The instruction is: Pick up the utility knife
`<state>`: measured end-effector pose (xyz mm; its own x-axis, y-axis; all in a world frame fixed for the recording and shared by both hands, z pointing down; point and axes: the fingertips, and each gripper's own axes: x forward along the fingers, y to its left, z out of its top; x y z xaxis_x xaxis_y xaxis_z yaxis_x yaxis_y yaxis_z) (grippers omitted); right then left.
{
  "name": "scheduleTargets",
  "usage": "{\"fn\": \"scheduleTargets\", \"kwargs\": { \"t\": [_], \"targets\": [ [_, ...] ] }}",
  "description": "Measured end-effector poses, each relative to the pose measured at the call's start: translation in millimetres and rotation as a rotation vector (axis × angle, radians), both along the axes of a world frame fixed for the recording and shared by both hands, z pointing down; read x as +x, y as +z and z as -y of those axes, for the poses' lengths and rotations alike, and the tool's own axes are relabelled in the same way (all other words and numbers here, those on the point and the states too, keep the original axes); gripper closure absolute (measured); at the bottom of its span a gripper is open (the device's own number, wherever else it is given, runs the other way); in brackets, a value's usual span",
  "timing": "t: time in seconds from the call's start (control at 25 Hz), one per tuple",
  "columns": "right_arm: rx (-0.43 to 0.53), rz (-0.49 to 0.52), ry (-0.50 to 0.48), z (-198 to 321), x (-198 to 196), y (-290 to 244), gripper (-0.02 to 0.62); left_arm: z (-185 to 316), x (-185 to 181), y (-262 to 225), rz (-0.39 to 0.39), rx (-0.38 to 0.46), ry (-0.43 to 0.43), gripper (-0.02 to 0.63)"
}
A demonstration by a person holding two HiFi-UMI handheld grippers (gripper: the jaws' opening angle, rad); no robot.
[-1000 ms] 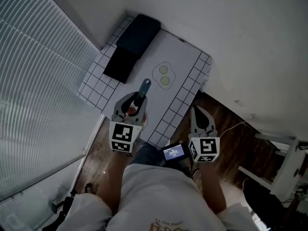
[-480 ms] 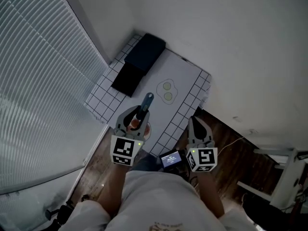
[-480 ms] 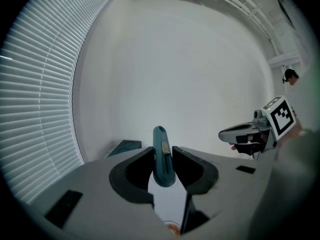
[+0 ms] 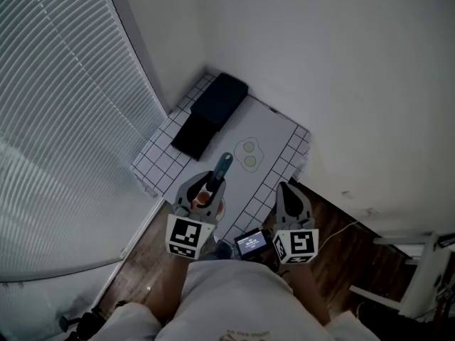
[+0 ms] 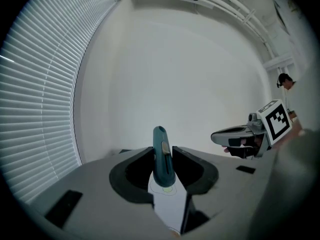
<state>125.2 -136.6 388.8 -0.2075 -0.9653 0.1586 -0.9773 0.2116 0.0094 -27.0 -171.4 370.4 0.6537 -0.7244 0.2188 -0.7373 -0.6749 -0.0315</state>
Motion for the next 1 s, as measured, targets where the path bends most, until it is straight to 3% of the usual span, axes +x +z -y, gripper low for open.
{"fn": "scheduleTargets", "kwargs": {
  "t": [1.0],
  "targets": [
    [0.004,0.019,-0.019,13,-7,-3,0.59,11,-8,-4,-0.005,0.009,-0.001,0.494]
  ]
}}
